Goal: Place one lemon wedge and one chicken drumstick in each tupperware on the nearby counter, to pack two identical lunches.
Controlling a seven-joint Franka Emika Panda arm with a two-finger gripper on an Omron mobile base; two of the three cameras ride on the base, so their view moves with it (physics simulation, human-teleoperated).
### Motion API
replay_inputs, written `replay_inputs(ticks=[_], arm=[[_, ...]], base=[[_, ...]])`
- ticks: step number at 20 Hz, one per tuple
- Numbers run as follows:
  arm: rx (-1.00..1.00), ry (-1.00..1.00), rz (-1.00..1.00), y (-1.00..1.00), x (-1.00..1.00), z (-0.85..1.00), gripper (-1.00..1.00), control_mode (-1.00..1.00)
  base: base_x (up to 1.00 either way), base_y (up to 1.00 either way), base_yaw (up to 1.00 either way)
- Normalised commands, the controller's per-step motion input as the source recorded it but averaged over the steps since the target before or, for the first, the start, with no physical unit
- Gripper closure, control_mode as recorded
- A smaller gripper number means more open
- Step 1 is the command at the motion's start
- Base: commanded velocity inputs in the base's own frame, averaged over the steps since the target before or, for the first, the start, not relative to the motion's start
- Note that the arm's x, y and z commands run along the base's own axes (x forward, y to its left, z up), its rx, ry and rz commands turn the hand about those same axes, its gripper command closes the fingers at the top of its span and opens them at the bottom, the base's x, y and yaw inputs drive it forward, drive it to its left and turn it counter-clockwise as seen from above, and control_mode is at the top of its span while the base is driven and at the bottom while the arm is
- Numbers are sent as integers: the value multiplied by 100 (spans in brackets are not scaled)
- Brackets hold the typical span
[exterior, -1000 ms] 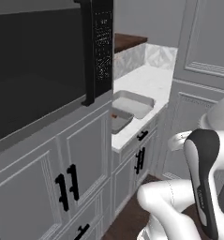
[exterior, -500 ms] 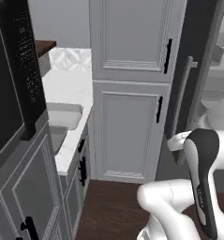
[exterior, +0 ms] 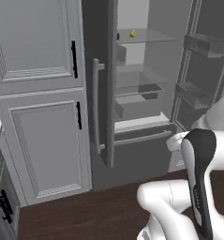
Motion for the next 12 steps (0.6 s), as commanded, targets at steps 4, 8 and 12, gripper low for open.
replay_inputs(ticks=[4, 8, 12], arm=[[0, 0, 0, 0, 0, 0, -100, 100], [0, 0, 0, 0, 0, 0, -100, 100], [0, 0, 0, 0, 0, 0, -100, 100]], base=[[59, -94, 11], [69, -24, 23], [64, -22, 32]])
